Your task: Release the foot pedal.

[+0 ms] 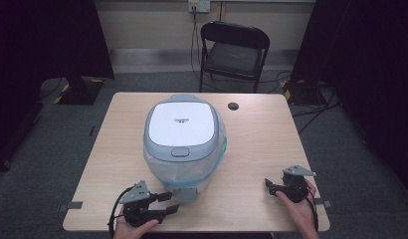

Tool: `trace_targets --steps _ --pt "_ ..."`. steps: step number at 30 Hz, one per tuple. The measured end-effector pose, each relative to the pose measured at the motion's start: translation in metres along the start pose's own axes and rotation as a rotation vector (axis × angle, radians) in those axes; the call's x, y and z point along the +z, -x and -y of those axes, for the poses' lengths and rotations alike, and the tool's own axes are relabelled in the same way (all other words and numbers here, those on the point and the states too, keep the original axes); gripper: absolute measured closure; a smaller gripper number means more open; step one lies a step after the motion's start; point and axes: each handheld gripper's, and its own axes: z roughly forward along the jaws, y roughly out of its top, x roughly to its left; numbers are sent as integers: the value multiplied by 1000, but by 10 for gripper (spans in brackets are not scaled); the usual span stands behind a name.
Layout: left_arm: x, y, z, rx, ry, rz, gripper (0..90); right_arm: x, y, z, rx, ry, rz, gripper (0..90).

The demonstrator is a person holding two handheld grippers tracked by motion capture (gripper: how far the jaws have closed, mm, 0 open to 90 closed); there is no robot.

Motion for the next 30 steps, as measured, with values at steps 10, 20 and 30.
trace_targets --steps 10,20,30 --pt "-38 -37 -2 -54 13 -174 435 0 0 0 -1 1 1 204" --pt "-56 -94 -3 -134 -49 -377 303 0 0 0 -1 1 1 204" --pt "-43 -126 9 -225 -190 -547 294 0 0 0 0 1 1 204"
